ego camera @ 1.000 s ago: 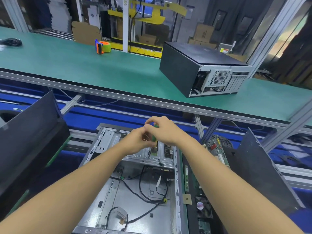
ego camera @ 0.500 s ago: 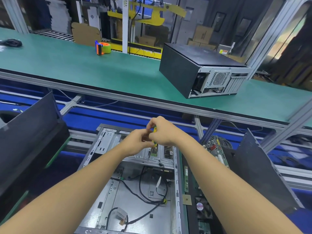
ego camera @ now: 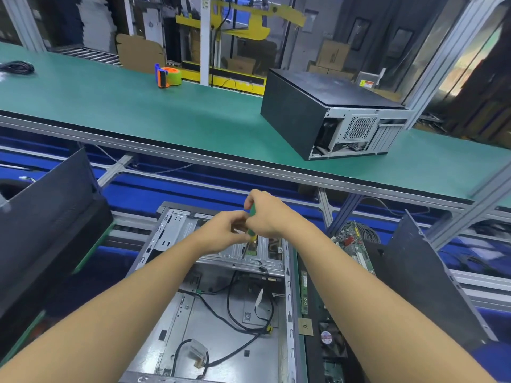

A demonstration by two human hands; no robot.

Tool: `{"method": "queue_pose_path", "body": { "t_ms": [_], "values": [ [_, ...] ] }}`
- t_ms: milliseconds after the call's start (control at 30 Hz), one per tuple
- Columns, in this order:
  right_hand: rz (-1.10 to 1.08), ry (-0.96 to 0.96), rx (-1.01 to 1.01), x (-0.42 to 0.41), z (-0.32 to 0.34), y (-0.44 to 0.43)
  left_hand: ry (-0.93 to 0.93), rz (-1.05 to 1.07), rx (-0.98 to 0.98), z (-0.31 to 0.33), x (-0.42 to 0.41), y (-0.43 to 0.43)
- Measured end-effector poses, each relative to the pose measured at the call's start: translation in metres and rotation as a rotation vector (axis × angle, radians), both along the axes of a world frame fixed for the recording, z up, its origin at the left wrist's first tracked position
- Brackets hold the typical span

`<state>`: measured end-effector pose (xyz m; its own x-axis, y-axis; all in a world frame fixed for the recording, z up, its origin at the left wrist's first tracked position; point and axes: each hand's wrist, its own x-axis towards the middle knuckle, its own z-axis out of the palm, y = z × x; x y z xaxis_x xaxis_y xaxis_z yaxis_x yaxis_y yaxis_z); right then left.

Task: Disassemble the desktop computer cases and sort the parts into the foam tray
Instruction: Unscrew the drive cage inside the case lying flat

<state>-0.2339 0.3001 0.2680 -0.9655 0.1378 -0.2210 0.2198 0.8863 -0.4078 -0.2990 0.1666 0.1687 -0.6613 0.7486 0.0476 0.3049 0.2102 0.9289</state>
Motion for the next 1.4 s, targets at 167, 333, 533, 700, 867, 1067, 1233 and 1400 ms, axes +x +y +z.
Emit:
{"method": "queue_pose_path", "body": {
  "t_ms": [167,333,533,700,867,1067,1233,1400],
  "values": [
    [-0.091,0.085,0.140,0.004,-0.009,-0.002,0.096,0.110,-0.123,-0.011,-0.002,0.007],
    [-0.066,0.132,0.052,0.003,-0.008,-0.006,-0.023,0.011,-0.033,-0.012,0.000,0.002],
    [-0.053,0.071,-0.041,0.005,-0.007,-0.003,0.002,0.073,-0.009,-0.013,-0.003,-0.002],
    [-0.123,0.194,0.156,0.011,-0.017,-0.005,-0.002,0.108,0.008,-0.021,0.002,0.005],
    [-0.065,0.247,-0.001,0.012,-0.016,-0.002,0.227,0.042,-0.336,-0.038,-0.009,-0.012],
    [-0.056,0.242,-0.047,0.017,-0.015,0.003,0.402,0.011,-0.490,-0.048,-0.001,-0.006],
    [-0.079,0.273,-0.079,0.024,-0.015,0.007,0.436,0.085,-0.510,-0.048,0.009,0.004],
    [-0.083,0.313,-0.089,0.035,-0.012,0.011,0.472,0.121,-0.468,-0.052,0.019,0.011]
  ]
}}
